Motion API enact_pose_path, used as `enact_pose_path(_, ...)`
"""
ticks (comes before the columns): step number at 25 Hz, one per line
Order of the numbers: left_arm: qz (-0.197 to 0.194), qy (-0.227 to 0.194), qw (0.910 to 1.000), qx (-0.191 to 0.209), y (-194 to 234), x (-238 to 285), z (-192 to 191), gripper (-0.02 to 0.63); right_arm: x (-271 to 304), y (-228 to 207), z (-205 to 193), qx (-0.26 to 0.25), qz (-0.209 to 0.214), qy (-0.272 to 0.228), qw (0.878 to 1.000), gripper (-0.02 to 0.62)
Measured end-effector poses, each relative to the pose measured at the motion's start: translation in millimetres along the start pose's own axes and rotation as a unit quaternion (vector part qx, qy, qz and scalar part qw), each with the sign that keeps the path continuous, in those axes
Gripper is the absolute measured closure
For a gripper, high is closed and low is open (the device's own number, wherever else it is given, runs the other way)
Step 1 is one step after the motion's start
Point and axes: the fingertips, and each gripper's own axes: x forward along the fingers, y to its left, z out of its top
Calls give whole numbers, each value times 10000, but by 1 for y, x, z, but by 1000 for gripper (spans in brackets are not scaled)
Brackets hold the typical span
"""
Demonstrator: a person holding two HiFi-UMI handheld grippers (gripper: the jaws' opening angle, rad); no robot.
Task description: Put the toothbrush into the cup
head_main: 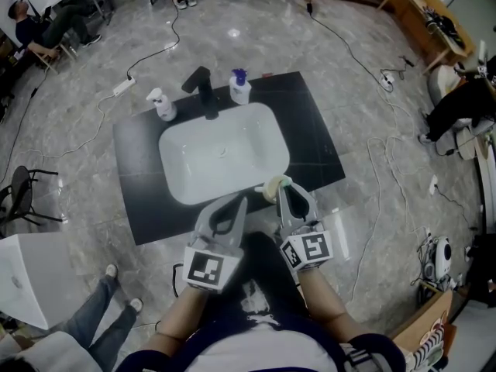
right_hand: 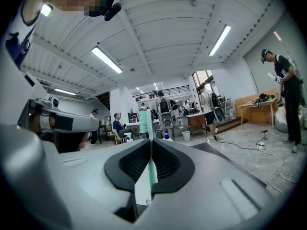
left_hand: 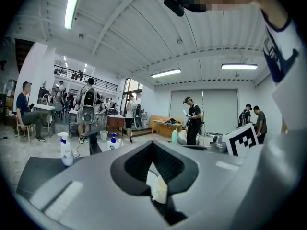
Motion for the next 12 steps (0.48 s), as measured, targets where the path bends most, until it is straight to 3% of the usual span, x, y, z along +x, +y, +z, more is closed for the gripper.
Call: enact_pose_path(12, -11, 57, 10000, -36, -1, 2, -4, 607, 1, -5, -9, 6, 5, 24, 10000, 580)
